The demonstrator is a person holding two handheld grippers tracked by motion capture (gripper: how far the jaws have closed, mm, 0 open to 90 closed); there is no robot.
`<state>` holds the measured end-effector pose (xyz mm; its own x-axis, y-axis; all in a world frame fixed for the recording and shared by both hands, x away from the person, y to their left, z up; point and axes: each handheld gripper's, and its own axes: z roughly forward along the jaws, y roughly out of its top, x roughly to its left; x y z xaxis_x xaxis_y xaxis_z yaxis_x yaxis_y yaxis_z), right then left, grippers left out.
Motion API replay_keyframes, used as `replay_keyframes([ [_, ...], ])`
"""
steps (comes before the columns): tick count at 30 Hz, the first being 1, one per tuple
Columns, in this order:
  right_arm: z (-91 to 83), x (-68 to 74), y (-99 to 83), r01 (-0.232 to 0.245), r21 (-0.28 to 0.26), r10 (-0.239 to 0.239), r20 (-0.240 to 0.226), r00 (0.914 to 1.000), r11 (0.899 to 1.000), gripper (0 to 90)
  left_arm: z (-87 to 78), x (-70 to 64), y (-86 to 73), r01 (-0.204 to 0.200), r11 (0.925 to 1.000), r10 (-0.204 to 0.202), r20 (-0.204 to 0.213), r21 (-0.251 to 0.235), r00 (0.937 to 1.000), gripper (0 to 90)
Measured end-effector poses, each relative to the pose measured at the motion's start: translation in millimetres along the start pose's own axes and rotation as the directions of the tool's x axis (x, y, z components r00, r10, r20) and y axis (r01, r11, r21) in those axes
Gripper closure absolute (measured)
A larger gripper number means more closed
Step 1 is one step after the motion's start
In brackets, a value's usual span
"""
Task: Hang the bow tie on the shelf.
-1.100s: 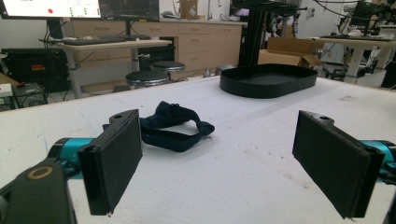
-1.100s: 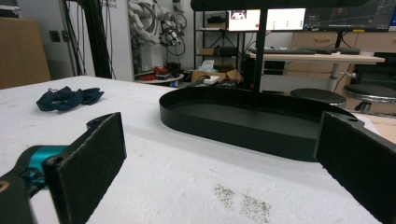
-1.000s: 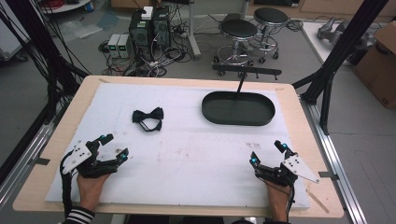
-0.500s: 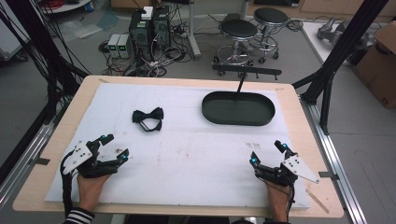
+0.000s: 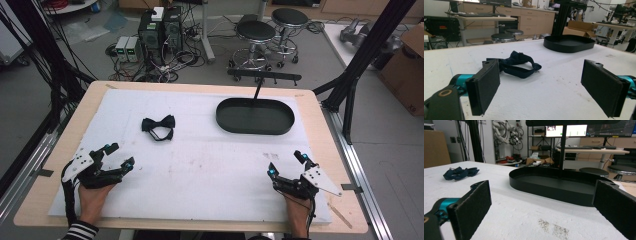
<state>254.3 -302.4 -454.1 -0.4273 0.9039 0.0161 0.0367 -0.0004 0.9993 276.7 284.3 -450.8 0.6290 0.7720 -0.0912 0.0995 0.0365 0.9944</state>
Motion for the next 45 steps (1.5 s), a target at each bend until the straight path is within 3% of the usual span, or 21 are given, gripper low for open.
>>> replay_keyframes([
  [5,0.3,0.0,0.1,-0.001,0.003,0.000,0.002,1.0000,1.000,1.2,-2.8,7.4,4.2,0.044,0.9990,-0.044,-0.008,0.004,0.9990,16.0],
  [6,0.3,0.0,0.1,0.000,0.004,0.000,0.002,1.0000,1.000,1.2,-1.8,10.4,10.5,0.044,0.9986,-0.044,0.003,0.029,0.9990,16.0],
  [14,0.6,-0.3,0.2,0.001,0.005,-0.001,0.001,1.0000,1.000,1.2,10.1,15.4,43.8,0.025,0.9987,-0.025,0.017,0.045,0.9995,16.0],
  [18,0.7,-0.2,0.2,0.000,0.006,0.000,0.000,1.0000,1.000,1.2,21.7,17.2,60.5,0.024,0.9961,-0.025,0.018,0.085,0.9995,16.2],
  [24,0.8,-0.3,0.2,0.002,0.005,-0.002,0.000,1.0000,1.000,1.2,34.6,19.3,70.5,0.013,0.9894,-0.015,0.018,0.144,0.9997,16.2],
  [30,0.7,-0.5,0.3,0.001,0.006,-0.001,-0.001,1.0000,1.000,1.2,48.2,23.3,80.0,0.009,0.9770,-0.012,0.012,0.213,0.9999,16.2],
  [32,0.8,-0.3,0.3,0.002,0.007,-0.002,-0.001,1.0000,1.000,1.2,56.7,27.1,84.7,0.004,0.9684,-0.006,0.007,0.249,1.0000,16.2],
  [34,0.8,-0.2,0.2,0.001,0.007,-0.001,-0.001,1.0000,1.000,1.2,59.4,28.2,85.8,0.007,0.9664,-0.008,0.002,0.257,1.0000,16.2],
  [36,0.8,-0.3,0.3,0.002,0.006,-0.002,0.000,1.0000,1.000,1.2,65.6,30.9,88.9,0.001,0.9569,-0.001,-0.001,0.290,1.0000,16.2],
  [39,0.8,-0.2,0.3,0.002,0.006,-0.002,0.000,1.0000,1.000,1.2,71.3,31.2,93.4,-0.003,0.9516,0.003,0.000,0.307,1.0000,16.3],
  [42,0.8,0.1,0.2,-0.001,0.007,0.001,-0.001,1.0000,1.000,1.2,79.3,33.1,99.6,-0.020,0.9342,0.025,-0.008,0.356,0.9997,16.7],
  [43,0.8,-0.1,0.2,0.004,0.007,-0.004,0.001,1.0000,1.000,1.2,79.3,33.1,99.6,-0.020,0.9342,0.025,-0.008,0.356,0.9997,17.0],
  [45,0.8,0.2,0.2,0.004,0.008,-0.004,0.001,1.0000,1.000,1.2,85.8,37.4,104.4,-0.014,0.9184,0.027,-0.026,0.396,0.9993,17.0],
])
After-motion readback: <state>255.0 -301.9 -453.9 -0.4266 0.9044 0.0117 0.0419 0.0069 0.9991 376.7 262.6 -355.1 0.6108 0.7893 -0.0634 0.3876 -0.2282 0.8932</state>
